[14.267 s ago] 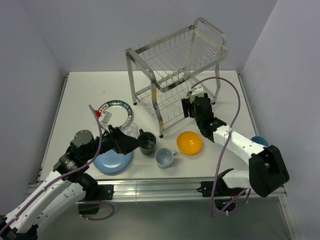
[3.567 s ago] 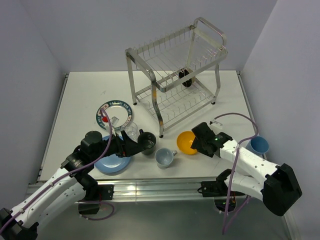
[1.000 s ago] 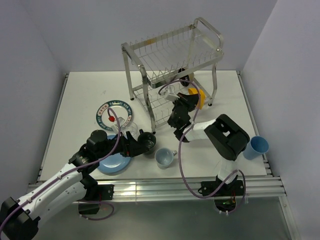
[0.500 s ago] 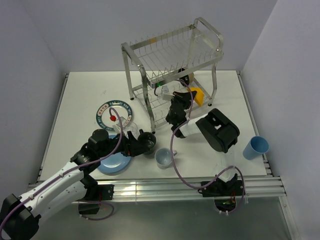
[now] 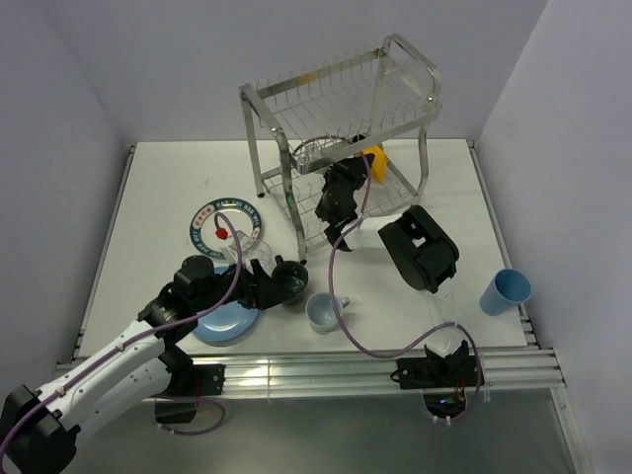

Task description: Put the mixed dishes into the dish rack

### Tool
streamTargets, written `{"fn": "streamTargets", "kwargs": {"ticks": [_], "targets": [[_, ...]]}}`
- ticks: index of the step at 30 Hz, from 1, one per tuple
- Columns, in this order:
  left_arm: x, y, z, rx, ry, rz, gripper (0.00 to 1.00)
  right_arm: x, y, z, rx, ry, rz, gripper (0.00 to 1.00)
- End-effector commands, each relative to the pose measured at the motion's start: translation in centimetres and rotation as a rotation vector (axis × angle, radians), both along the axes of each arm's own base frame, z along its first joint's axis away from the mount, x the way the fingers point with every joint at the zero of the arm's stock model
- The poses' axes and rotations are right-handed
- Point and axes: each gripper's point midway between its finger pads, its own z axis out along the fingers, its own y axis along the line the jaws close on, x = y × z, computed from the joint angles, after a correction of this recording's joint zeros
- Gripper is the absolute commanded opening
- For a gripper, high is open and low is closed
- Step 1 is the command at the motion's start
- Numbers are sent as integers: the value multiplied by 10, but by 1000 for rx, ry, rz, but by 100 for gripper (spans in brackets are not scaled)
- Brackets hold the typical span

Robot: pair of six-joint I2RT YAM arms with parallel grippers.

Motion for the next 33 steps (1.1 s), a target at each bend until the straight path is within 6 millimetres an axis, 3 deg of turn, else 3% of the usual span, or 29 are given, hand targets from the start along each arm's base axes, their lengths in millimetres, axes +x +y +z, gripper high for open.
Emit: {"fn": "streamTargets", "kwargs": {"ticks": [1,19,33], "targets": [[6,-5,25,-41,-86,-10,92,13,6,23,129,-141,44,0],[6,-7,21,-56,-76,-9,92,63,31,-7,157,-55,79,0],[6,-7,27,-51,-86,-15,92,86,31,-26,192,-19,54,0]]}}
